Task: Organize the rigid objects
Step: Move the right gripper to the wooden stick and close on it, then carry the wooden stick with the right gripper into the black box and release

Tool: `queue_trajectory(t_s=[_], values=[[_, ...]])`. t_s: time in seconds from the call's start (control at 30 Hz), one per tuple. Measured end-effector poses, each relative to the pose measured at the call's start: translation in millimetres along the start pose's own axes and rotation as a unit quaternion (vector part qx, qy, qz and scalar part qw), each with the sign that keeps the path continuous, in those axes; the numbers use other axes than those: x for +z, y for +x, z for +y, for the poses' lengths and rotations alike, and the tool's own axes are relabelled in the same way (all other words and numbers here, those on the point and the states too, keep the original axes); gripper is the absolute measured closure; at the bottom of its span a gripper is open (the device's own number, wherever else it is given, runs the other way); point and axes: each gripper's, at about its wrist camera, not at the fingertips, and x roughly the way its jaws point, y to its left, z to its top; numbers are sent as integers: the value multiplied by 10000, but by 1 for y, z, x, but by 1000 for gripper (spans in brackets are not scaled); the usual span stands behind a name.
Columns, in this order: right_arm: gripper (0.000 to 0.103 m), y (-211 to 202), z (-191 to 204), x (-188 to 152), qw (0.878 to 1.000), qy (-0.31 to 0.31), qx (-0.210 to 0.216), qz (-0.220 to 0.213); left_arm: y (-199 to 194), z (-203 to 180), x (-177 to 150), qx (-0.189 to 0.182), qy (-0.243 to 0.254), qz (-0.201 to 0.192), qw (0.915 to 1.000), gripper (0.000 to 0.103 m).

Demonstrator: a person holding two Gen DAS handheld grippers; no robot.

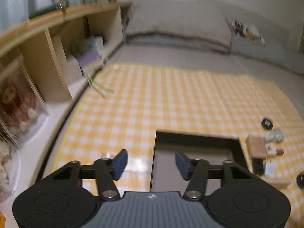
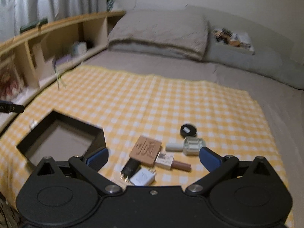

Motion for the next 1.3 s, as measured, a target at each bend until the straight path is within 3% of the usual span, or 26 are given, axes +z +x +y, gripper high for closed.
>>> queue_trajectory(t_s=[0.17,0.37,0.5,0.77,0.83,1.03,1.07,1.2,1.3], values=[[1,25,2,-11,9976,-503,236,423,30,4,-13,1,119,631,9979,69],[10,46,12,-24,9891,-1129,510,793,50,3,-24,-111,239,1076,9938,86],[18,64,22,-34,9806,-1527,650,1044,60,-1,-28,-94,353,1220,9919,93],[21,96,49,-57,9542,-2548,787,1352,71,2,-31,-123,299,1419,9894,100],[27,102,52,-60,9492,-2702,800,1401,70,0,-31,-106,345,1391,9896,100],[64,104,59,-65,9370,-2987,849,1602,70,-1,-32,-110,375,1347,9901,100],[75,102,60,-63,9363,-3012,838,1603,69,-1,-32,-122,374,1351,9901,100],[85,93,55,-53,9436,-2532,1279,1708,69,0,-32,-157,425,1348,9898,100],[86,90,63,-55,9392,-2640,1353,1729,71,1,-32,-173,397,1375,9896,100]])
